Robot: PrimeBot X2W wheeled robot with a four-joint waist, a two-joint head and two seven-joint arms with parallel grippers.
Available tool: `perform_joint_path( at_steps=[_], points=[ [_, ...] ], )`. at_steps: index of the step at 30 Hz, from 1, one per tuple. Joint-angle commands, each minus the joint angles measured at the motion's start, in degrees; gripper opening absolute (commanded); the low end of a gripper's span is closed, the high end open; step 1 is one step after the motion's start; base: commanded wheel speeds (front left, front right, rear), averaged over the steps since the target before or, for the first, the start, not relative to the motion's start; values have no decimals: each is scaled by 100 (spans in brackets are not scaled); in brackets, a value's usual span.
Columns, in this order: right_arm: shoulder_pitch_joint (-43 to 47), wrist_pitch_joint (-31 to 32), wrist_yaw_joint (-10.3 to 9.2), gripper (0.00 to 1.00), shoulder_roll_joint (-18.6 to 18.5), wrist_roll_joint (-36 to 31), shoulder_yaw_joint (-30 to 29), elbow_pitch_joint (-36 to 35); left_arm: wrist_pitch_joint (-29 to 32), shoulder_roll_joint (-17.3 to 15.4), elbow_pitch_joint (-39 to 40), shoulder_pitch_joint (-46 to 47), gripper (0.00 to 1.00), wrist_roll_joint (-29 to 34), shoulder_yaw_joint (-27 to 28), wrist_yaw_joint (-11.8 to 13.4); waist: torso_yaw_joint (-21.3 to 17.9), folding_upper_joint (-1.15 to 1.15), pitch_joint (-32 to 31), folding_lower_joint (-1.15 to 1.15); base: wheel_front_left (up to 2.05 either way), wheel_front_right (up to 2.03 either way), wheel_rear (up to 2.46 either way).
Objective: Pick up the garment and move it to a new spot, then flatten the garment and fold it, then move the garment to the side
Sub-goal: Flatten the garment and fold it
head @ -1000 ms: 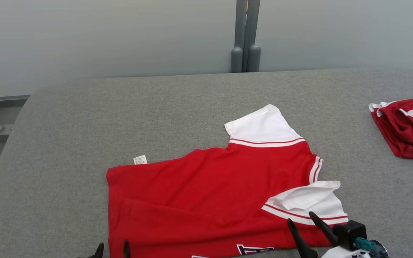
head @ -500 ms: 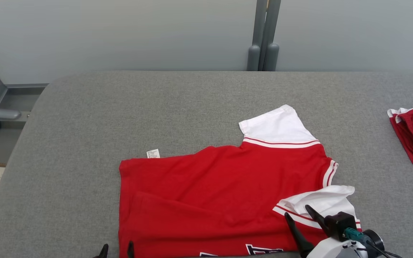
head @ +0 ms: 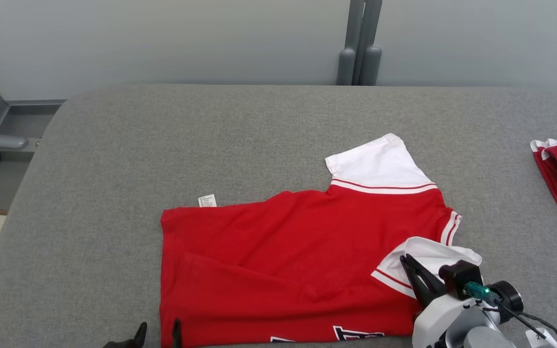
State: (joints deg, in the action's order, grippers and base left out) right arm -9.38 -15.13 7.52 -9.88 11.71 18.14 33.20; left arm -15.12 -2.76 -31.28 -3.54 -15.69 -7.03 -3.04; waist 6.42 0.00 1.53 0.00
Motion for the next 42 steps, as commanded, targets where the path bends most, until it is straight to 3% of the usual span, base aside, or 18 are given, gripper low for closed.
perform_joint_path(
  at_steps=[1, 3, 4, 5, 6, 11, 16, 24, 29, 42],
  points=[
    [-166, 2, -7, 0, -54, -76, 22, 28, 1, -30, -7, 108, 100, -28, 11, -39, 2, 0, 30, 0, 0, 0, 0],
    [-324, 2, -7, 0, -90, -89, 51, 93, 1, -30, -21, 132, 100, -31, -3, -55, 12, 0, 51, 0, 0, 0, 0],
    [-416, 2, -7, 12, -114, -122, 65, 133, 1, -30, -31, 151, 100, -36, -12, -52, 21, 0, 61, 0, 0, 0, 0],
    [-489, 1, -7, 68, -123, -132, 73, 188, 1, -30, -36, 174, 100, -37, -27, -63, 33, 0, 70, 0, 0, 0, 0],
    [-568, 1, -7, 100, -124, -131, 77, 243, 1, -30, -46, 195, 100, -39, -45, -64, 49, 0, 80, 0, 0, 0, 0],
    [-945, 2, -7, 100, -132, -337, 88, 499, 1, -31, -86, 255, 100, -51, -127, -91, 124, 0, 126, 0, 0, 0, 0],
    [-992, 1, -7, 100, -77, -296, -71, 200, 1, -31, -69, 264, 100, -90, -122, -65, 127, 0, 147, 0, 0, 0, 0],
    [30, 2, -7, 100, -238, -44, -162, -753, 1, -30, 14, 133, 100, -116, -79, -36, -82, 0, 90, 0, 0, 0, 0],
    [536, 1, -7, 100, -292, 46, -345, -997, 1, -30, 24, 131, 100, -123, -103, -8, -217, 0, 48, 0, 0, 0, 0],
    [743, 2, -7, 100, -216, -87, -1049, -699, 1, -31, 1, 206, 100, -114, -187, -35, -231, 0, 109, 0, 0, 0, 0]
  ],
)
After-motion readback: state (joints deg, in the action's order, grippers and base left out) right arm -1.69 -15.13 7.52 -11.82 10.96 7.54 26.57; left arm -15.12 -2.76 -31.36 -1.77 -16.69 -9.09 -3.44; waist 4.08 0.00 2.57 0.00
